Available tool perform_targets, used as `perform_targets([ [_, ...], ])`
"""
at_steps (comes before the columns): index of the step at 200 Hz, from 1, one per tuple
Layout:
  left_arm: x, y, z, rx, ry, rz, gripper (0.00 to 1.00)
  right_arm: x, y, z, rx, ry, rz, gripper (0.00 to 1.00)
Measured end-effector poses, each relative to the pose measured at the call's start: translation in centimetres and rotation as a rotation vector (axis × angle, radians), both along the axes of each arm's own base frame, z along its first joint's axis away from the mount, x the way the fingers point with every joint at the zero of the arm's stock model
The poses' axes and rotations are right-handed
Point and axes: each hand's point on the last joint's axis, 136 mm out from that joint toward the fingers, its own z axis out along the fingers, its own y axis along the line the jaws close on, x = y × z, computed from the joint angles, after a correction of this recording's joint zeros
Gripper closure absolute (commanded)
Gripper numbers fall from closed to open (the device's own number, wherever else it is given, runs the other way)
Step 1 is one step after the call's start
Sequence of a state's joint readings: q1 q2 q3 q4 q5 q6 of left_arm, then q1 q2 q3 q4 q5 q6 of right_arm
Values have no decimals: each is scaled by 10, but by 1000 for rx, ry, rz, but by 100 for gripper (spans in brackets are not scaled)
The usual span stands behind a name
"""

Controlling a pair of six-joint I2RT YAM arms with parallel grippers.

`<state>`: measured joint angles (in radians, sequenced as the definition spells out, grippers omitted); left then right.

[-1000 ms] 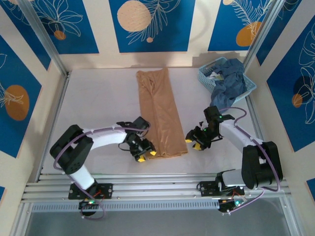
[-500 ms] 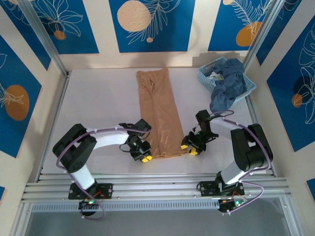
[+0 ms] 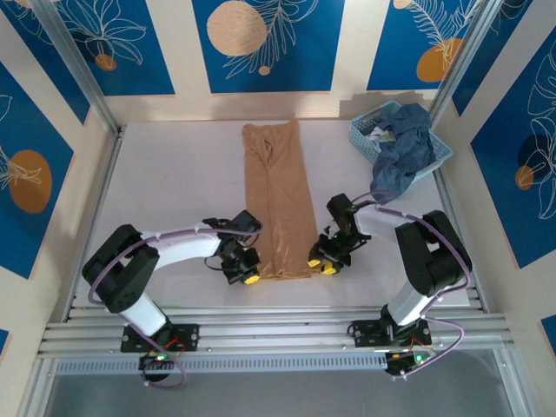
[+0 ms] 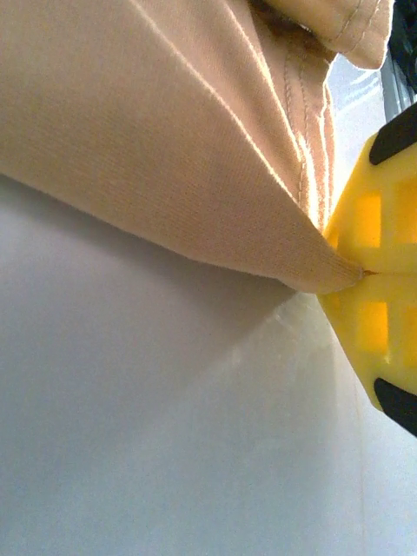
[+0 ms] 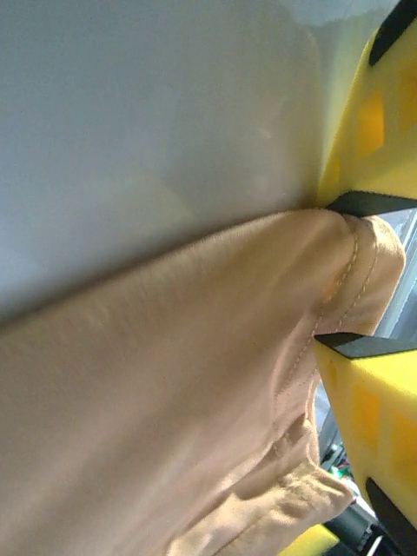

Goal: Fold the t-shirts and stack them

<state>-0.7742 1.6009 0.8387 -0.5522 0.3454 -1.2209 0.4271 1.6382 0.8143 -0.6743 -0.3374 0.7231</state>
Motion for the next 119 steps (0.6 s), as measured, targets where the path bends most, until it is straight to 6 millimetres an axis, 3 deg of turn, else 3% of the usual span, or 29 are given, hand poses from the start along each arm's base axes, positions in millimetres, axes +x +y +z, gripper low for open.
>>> perform_targets([
  [21,0,2,1,4,-6,2,100,-3,9,2,19,5,13,52],
  [42,-2,5,1,7,-7,4,100,-7,14,1,20,25,24,57],
  [68,-2,7,0,14,-8,7,100,-9,12,-2,-6,56,15,77],
  [119,-1,9,8,2,-40,-5,100,-13,9,-2,-28,69,24,99],
])
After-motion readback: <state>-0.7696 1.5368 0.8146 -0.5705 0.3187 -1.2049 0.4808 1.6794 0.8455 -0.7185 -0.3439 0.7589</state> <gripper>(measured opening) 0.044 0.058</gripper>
